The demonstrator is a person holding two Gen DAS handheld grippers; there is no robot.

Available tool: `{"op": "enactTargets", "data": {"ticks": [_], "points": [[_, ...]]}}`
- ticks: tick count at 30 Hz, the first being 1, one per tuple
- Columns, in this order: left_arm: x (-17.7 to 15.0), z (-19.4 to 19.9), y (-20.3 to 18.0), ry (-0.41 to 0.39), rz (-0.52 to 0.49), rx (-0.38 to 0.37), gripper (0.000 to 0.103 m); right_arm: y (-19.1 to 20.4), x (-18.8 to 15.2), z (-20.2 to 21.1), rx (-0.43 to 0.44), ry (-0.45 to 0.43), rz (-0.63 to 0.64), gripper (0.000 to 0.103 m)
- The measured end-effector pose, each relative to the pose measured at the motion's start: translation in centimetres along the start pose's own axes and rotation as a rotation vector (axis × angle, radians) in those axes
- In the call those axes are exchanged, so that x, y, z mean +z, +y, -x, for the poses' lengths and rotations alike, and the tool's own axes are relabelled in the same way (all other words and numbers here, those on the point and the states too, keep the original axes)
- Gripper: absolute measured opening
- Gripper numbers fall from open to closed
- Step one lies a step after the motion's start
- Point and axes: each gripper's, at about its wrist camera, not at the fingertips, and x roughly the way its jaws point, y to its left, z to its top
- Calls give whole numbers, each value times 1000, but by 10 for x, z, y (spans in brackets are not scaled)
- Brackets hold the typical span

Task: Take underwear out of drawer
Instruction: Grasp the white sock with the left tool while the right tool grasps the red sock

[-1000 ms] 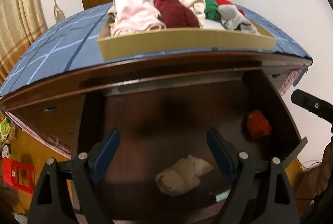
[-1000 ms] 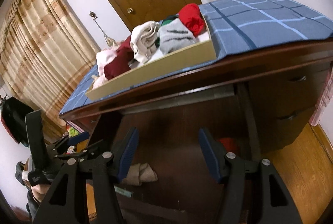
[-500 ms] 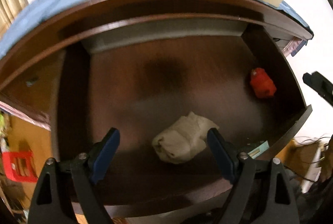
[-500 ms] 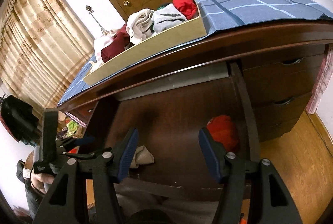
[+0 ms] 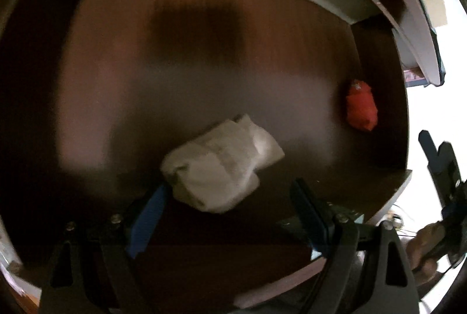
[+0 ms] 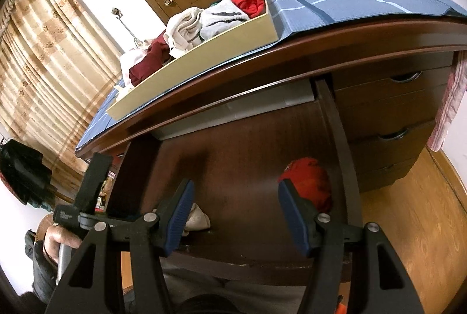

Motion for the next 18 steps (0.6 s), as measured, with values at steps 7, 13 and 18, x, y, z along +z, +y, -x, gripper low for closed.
{"op": "enactTargets", "data": {"ticks": [7, 13, 18], "points": [[0, -6, -11, -10, -50, 29, 43, 0, 1, 3, -10, -12, -3, 62], [-4, 1, -13, -169, -58, 70, 33, -13, 3, -5, -78, 14, -10, 62], [-6, 8, -6, -248, -22, 79, 32, -13, 0, -26, -133, 102, 48, 62]]}}
